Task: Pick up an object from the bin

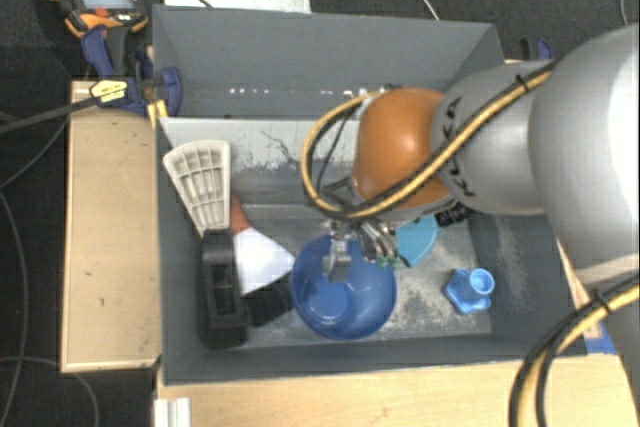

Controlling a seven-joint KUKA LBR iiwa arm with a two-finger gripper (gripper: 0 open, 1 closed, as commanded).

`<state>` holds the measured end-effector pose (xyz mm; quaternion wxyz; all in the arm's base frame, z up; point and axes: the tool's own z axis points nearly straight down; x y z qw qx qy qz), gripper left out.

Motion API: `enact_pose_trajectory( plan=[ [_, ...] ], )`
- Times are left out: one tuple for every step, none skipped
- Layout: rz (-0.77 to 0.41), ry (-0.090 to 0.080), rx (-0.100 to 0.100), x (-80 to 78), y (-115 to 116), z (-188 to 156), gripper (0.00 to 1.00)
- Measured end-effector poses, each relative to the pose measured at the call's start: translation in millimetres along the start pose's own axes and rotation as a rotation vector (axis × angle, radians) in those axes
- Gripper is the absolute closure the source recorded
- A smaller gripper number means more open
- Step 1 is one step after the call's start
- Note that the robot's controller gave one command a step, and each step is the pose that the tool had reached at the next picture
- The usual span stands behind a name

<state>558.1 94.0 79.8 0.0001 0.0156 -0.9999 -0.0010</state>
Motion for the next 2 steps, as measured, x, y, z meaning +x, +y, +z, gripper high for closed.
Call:
enact_pose_trajectory(
  plan=[
    [0.001, 0.004, 0.000, 1.5, 0, -27, 1.00],
    [0.001, 0.001, 0.000, 0.6, 0, -45, 1.00]
  ],
)
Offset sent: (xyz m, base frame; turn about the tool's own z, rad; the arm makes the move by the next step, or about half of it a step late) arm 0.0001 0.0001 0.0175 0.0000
